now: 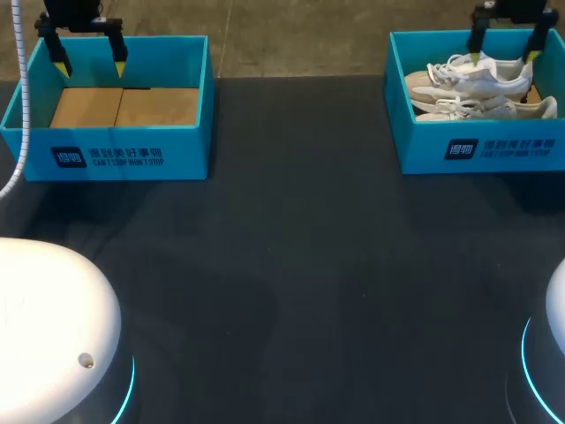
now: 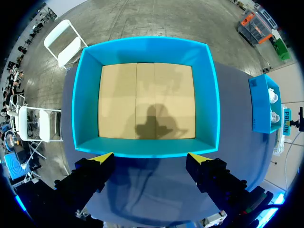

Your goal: Take the shoe out of the shoebox, open the shoe tongue, remove and reinsert the insole, then place the shoe into the shoebox

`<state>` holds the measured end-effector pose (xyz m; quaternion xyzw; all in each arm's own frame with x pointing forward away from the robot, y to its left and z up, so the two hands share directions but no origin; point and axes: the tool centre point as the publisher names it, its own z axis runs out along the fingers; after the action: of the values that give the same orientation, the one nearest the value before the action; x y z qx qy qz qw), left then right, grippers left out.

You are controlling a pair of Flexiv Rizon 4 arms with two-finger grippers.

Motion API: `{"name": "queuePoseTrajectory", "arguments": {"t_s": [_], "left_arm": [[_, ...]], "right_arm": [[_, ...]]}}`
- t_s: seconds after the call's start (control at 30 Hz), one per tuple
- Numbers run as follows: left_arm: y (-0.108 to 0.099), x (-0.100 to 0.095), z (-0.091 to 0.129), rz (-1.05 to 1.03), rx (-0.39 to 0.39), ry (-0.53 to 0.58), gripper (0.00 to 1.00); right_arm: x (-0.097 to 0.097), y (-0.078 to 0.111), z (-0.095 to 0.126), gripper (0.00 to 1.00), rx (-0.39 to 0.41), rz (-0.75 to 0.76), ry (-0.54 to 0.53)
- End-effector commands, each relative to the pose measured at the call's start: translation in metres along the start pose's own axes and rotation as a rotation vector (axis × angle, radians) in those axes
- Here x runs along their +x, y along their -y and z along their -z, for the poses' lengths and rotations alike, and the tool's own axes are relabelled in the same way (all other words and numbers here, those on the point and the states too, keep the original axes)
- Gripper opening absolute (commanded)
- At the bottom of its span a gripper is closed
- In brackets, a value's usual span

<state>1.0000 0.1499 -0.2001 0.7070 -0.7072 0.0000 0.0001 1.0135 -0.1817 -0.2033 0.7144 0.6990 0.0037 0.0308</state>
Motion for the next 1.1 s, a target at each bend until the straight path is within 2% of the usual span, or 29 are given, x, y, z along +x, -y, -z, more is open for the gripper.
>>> {"name": "queuePoseTrajectory", "arguments": {"t_s": [0.03,0.2,0.37,0.57,0.77,1.1], "left_arm": [[0.000,0.000,0.000,0.000,0.000,0.000,1.00],[0.000,0.000,0.000,0.000,0.000,0.000,1.00],[0.000,0.000,0.000,0.000,0.000,0.000,1.00],[0.000,0.000,0.000,0.000,0.000,0.000,1.00],[0.000,0.000,0.000,0.000,0.000,0.000,1.00],[0.000,0.000,0.000,0.000,0.000,0.000,1.00]], "right_arm": [[-0.025,0.008,-0.005,1.00,-0.024,-0.004,-0.004],[-0.052,0.006,-0.015,1.00,-0.007,-0.009,0.031],[-0.069,0.006,-0.024,1.00,-0.021,-0.019,0.078],[-0.080,0.006,-0.045,1.00,-0.030,-0.048,0.114],[-0.092,0.009,-0.070,1.00,-0.027,-0.084,0.098],[-0.094,0.009,-0.073,1.00,-0.014,-0.082,0.119]]}}
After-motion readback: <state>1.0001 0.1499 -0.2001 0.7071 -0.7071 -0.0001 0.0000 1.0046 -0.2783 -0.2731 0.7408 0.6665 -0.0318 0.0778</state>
